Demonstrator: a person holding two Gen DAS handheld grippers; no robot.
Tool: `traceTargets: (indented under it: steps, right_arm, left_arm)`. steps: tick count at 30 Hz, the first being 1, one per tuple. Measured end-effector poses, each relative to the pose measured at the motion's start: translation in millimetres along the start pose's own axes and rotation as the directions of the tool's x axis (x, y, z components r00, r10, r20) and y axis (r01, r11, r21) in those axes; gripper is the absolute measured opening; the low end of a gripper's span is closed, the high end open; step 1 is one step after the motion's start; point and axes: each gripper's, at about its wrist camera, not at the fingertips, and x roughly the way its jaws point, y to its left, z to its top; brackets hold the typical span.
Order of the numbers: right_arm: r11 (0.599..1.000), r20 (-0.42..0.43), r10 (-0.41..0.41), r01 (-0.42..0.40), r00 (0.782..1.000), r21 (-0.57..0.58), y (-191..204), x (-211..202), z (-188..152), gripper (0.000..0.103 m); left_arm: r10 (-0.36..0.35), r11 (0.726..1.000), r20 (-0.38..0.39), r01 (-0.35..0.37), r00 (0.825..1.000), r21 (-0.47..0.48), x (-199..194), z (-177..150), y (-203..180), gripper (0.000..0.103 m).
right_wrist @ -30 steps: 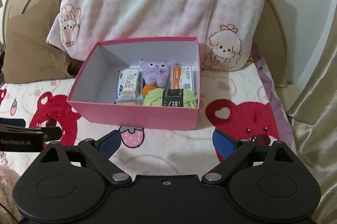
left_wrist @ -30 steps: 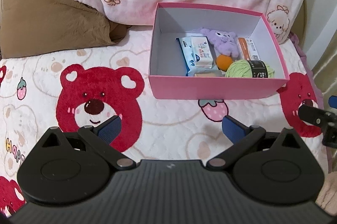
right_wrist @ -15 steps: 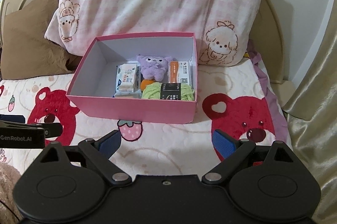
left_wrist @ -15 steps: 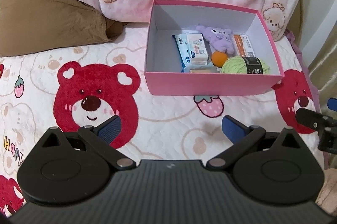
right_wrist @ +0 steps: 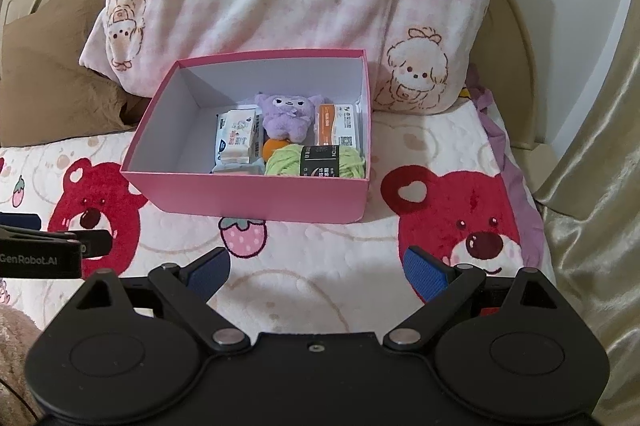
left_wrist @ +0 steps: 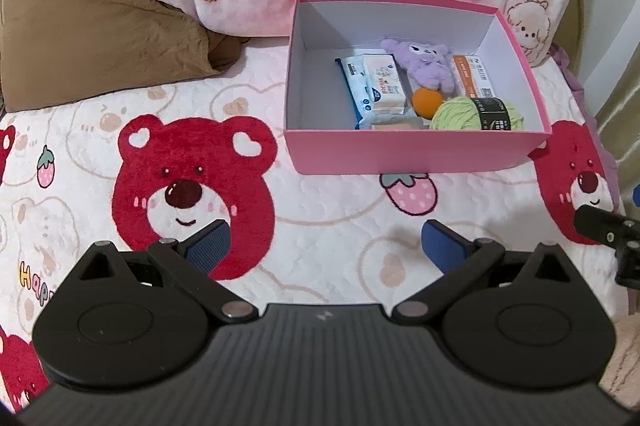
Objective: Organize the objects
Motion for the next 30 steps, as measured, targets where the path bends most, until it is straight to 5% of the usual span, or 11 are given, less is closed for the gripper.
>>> traceTargets:
  steps: [30]
  right_arm:
    - [0.998, -0.028, 0.018, -0.016, 0.999, 0.054, -16.2, 4.1, -3.1, 0.096]
  left_arm:
    - [0.010, 0.999, -0.011, -0.009, 1.000, 0.033, 2.6, 0.8, -8.1, 0.103]
